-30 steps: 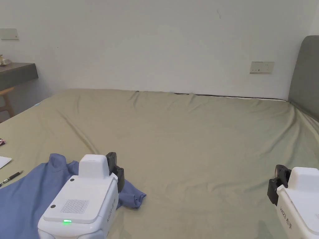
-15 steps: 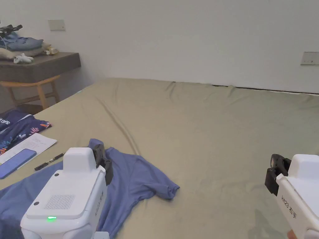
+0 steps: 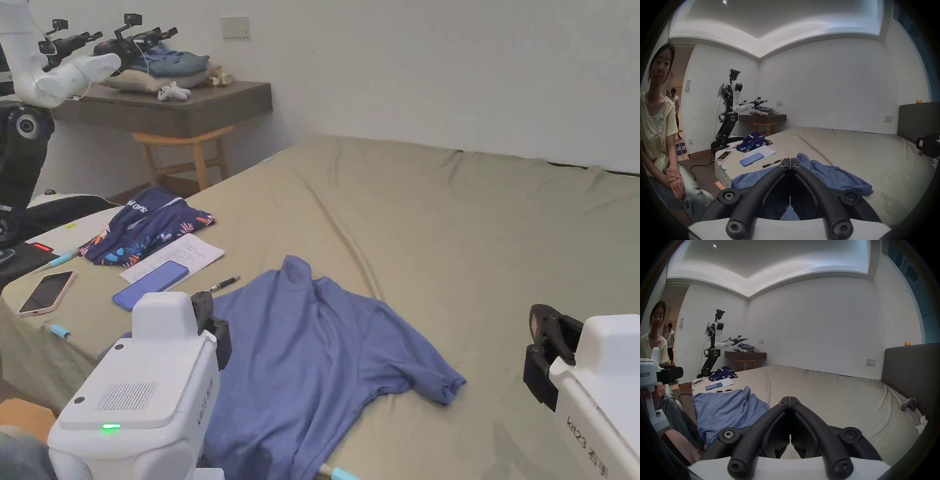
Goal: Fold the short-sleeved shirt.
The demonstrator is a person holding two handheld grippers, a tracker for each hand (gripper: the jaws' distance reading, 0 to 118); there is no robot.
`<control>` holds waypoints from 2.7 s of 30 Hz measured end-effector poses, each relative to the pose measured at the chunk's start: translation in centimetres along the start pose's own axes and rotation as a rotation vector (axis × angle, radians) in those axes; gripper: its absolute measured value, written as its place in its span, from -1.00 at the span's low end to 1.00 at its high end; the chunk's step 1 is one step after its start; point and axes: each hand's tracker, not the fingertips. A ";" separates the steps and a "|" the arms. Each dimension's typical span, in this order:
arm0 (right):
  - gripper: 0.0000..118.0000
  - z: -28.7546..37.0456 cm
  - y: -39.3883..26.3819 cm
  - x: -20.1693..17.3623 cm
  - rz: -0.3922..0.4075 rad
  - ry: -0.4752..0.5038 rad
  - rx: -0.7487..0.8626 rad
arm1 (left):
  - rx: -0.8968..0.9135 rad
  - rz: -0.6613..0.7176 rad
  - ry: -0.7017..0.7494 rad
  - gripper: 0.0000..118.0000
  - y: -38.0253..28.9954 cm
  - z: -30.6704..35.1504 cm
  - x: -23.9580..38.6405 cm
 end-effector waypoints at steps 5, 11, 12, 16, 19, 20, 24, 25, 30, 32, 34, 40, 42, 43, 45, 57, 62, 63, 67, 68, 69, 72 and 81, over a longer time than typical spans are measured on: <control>-1.00 1.1 -1.1 0.7 -0.011 0.024 -0.034 | -0.109 -0.075 -0.058 -1.00 1.3 -4.6 2.0; -1.00 1.6 -2.6 3.6 -0.018 -0.014 -0.120 | -0.338 -0.084 -0.152 -0.97 0.6 -17.3 5.7; -1.00 1.6 -2.6 4.0 -0.028 -0.026 -0.133 | -0.397 -0.067 -0.172 -0.80 0.3 -19.5 6.1; -1.00 1.1 -2.6 5.7 -0.042 -0.065 -0.139 | -0.584 -0.003 -0.230 0.97 -2.7 -27.9 7.8; -1.00 0.5 -3.1 6.5 -0.053 -0.086 -0.158 | -0.598 -0.080 -0.127 0.94 -5.2 -31.8 9.0; -1.00 0.3 -3.3 6.7 -0.052 -0.093 -0.173 | -0.619 -0.074 -0.115 0.94 -6.0 -33.0 9.1; -1.00 -0.2 -4.3 7.1 -0.046 -0.105 -0.213 | -0.710 0.010 -0.096 0.67 -8.0 -36.5 9.2; -1.00 -0.3 -4.5 7.2 -0.041 -0.106 -0.220 | -0.704 0.012 -0.083 -0.04 -8.3 -36.8 9.3; -1.00 -0.5 -4.9 7.4 -0.044 -0.094 -0.242 | -0.645 -0.017 -0.029 -0.87 -9.9 -36.3 9.6; -1.00 -0.2 -4.9 7.3 -0.057 -0.086 -0.256 | -0.617 -0.115 -0.055 -0.97 -9.9 -35.8 10.3; -1.00 0.1 -4.6 7.3 -0.053 -0.090 -0.250 | -0.603 -0.103 -0.062 -0.98 -9.2 -35.2 10.2; -1.00 2.0 -3.2 7.9 -0.081 -0.113 -0.202 | -0.395 -0.167 -0.161 -0.99 -1.7 -29.4 11.4; -1.00 2.4 -3.3 8.1 -0.072 -0.129 -0.182 | -0.341 -0.143 -0.202 -1.00 1.6 -27.0 12.3; -1.00 2.8 -3.1 8.4 -0.035 -0.143 -0.150 | -0.324 -0.132 -0.229 -1.00 3.5 -26.5 12.8; -1.00 3.4 -2.8 9.0 -0.042 -0.167 -0.153 | -0.269 -0.098 -0.296 -1.00 6.6 -24.0 14.3; -1.00 9.6 -1.9 17.0 -0.065 -0.486 -0.076 | -0.030 -0.127 -0.761 -1.00 17.8 -10.4 37.2; -1.00 11.6 -3.5 19.9 -0.108 -0.546 -0.120 | -0.042 -0.160 -0.972 -1.00 18.8 -5.2 47.6; -1.00 11.9 -3.8 20.3 -0.114 -0.557 -0.127 | -0.059 -0.172 -0.999 -1.00 18.4 -4.4 49.3; -1.00 12.0 -4.1 20.6 -0.119 -0.608 -0.148 | -0.117 -0.272 -1.078 -1.00 14.7 -0.9 56.8; -1.00 12.0 -4.1 20.7 -0.127 -0.622 -0.147 | -0.147 -0.300 -1.102 -1.00 13.3 -0.2 58.5; -1.00 12.0 -4.1 20.7 -0.138 -0.636 -0.144 | -0.167 -0.319 -1.117 -1.00 12.1 0.2 59.9; -1.00 17.9 -4.0 23.3 -0.157 -0.677 -0.144 | -0.246 -0.390 -1.161 -1.00 7.3 1.5 63.7; -1.00 19.8 -5.6 25.4 -0.143 -0.685 -0.191 | -0.355 -0.460 -1.125 0.45 -5.1 2.0 67.8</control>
